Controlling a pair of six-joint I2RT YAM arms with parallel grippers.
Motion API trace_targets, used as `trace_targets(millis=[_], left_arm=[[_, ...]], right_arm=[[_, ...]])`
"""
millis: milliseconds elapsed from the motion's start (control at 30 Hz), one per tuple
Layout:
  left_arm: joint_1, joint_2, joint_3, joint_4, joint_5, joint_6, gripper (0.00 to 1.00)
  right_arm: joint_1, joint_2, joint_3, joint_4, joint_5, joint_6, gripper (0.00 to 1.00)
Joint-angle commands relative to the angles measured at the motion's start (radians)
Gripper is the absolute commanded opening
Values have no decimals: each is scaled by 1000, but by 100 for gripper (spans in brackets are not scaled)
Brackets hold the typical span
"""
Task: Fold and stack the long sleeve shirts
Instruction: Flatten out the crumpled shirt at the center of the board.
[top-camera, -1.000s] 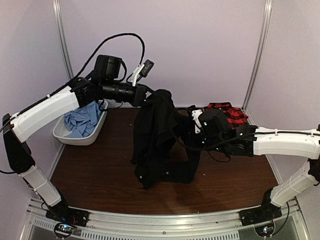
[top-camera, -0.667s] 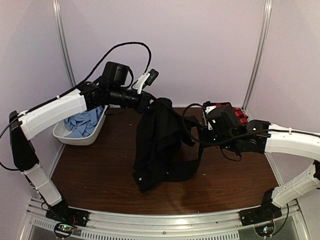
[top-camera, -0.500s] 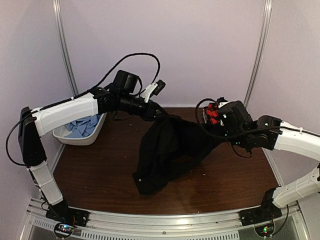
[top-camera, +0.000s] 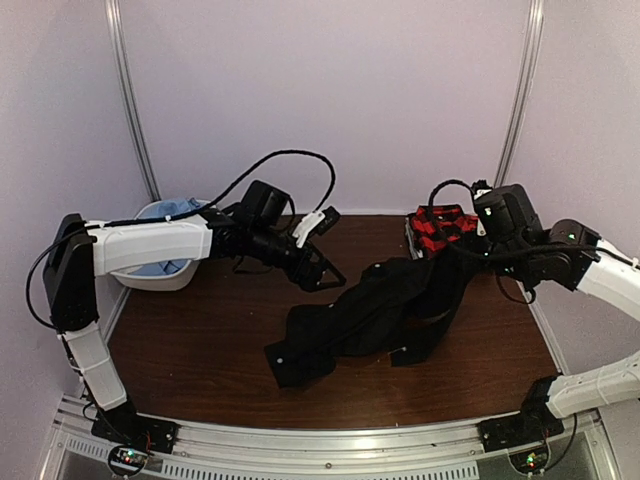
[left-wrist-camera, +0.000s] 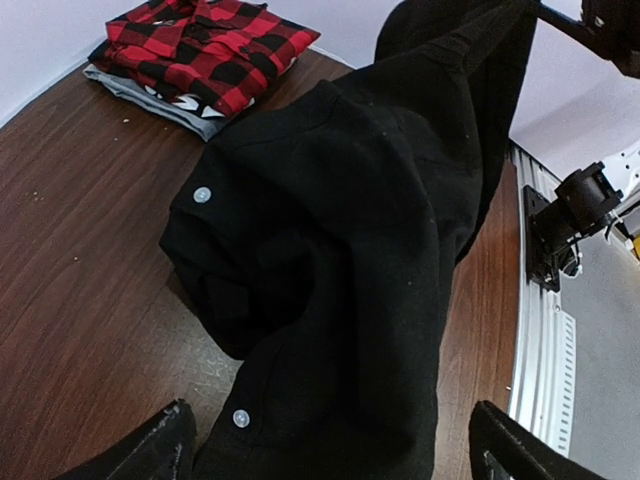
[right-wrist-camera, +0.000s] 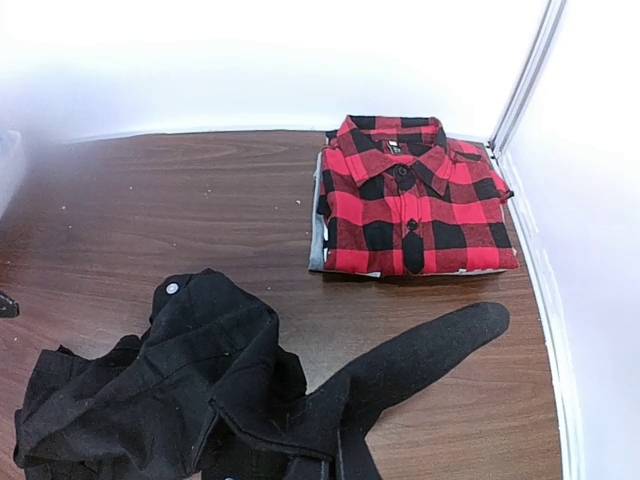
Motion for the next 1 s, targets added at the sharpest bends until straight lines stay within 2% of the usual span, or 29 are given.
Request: trace_targets(millis=[0,100,333,500,600,633,667,967], left_arm=[[-52,-19,-31,39,-13,79,95],[-90,4,-55,49,-102,74,90],[-149,86,-43,65,-153,20,69],[-154,69,-38,55,-309,0,36],[-150,34,-19,20,-369,8,21],[-146,22,-6,2,-387,11,5],[-142,1,8,-15,-407,12,0],[-22,-133,218,-145,-473,22,0]], right_arm=[[-26,-11,37,-35,-4,-17,0],[-44,-29,39,-41,-1,-23,0],[-113,-82,100,-99,11,-49,0],[-142,-106,149,-126,40,-77,0],[-151,-109,180,-134,47,-94,0],[-152,-109,193,-132,47,-101,0],[-152,-108,206,-125,42,-112,0],[-151,-50,393,-106,-64,-244,0]])
